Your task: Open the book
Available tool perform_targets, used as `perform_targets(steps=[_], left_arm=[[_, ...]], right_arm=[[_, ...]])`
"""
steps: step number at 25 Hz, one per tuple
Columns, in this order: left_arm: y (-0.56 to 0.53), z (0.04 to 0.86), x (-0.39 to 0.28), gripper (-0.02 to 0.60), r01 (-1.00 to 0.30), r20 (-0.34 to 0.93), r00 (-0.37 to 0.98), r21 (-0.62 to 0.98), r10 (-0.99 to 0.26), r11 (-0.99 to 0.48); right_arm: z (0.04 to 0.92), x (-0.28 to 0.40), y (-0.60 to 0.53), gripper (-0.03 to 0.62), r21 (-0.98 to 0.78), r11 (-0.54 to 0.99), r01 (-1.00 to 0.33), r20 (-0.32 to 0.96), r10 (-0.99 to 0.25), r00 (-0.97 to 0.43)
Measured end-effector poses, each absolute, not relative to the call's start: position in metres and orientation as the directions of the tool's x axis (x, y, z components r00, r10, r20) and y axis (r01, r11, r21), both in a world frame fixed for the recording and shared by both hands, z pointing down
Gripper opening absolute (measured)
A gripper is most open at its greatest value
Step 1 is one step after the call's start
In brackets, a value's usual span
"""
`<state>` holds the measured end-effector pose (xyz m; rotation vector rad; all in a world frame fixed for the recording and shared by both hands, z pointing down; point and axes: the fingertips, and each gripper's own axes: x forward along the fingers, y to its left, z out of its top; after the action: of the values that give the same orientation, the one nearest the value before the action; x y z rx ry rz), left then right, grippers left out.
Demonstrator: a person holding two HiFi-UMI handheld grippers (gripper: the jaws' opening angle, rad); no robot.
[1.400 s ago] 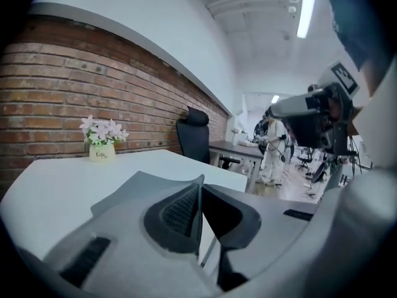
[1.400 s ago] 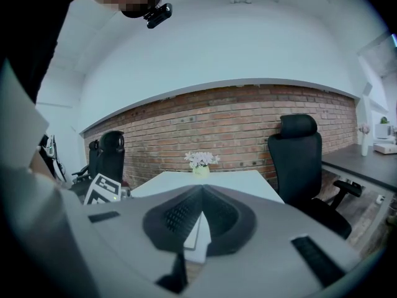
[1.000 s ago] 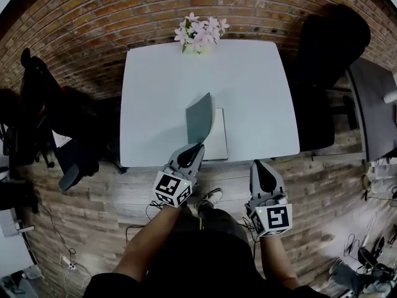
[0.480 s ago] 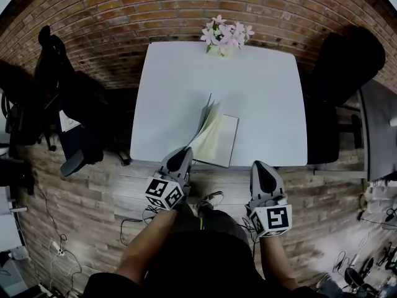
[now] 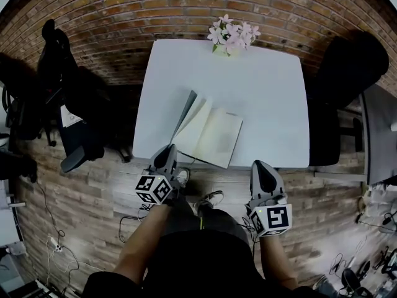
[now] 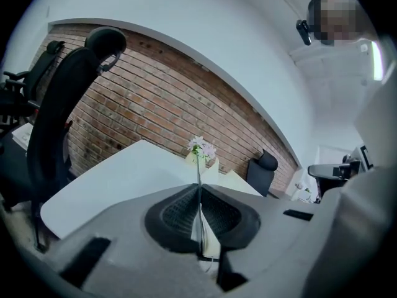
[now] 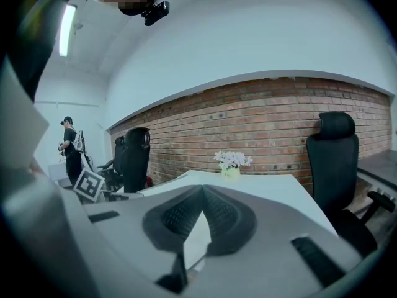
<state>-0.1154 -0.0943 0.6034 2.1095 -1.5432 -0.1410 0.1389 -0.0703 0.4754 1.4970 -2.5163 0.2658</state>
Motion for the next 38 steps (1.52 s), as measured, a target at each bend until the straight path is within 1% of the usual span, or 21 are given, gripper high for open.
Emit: perform_targets(steps=[10, 19, 24, 28, 33, 34, 38], left_arm=[[-0.100, 0.637, -0.154, 0.032, -0.887, 0.294, 0.270, 0.446, -0.917, -0.119], [-0.102, 0.663, -0.170, 0.032, -0.914, 0.374, 0.256, 0.394, -0.891, -0.097], [-0.104, 0.682, -0.175, 0.037, -0.928, 0.451, 0.256, 0.362, -0.855, -0.087], [-0.105, 0.691, -0.180, 0.068, -0.947, 0.506, 0.245, 0.306, -0.827, -0.094], [-0.101, 0.695, -0.190, 0.161, -0.967, 0.545, 0.234, 0.216, -0.805, -0.136], [-0.101, 0.692, -0.191, 0.172, -0.968, 0.542, 0.239, 0.202, -0.806, -0.151], [-0.107, 0.677, -0.190, 0.173, -0.965, 0.519, 0.263, 0.148, -0.813, -0.218]], right_arm=[[0.482, 0.142, -0.073, 0.014, -0.061, 0.450, -0.891, 0.280, -0.849, -0.448], [0.487, 0.140, -0.075, 0.014, -0.063, 0.430, -0.901, 0.296, -0.854, -0.428], [0.489, 0.133, -0.081, 0.014, -0.065, 0.430, -0.900, 0.303, -0.851, -0.429], [0.487, 0.123, -0.086, 0.014, -0.068, 0.436, -0.897, 0.300, -0.849, -0.435], [0.487, 0.116, -0.089, 0.014, -0.069, 0.436, -0.897, 0.303, -0.848, -0.436], [0.486, 0.115, -0.090, 0.014, -0.070, 0.437, -0.897, 0.303, -0.847, -0.436], [0.486, 0.107, -0.096, 0.014, -0.075, 0.438, -0.896, 0.298, -0.848, -0.439]])
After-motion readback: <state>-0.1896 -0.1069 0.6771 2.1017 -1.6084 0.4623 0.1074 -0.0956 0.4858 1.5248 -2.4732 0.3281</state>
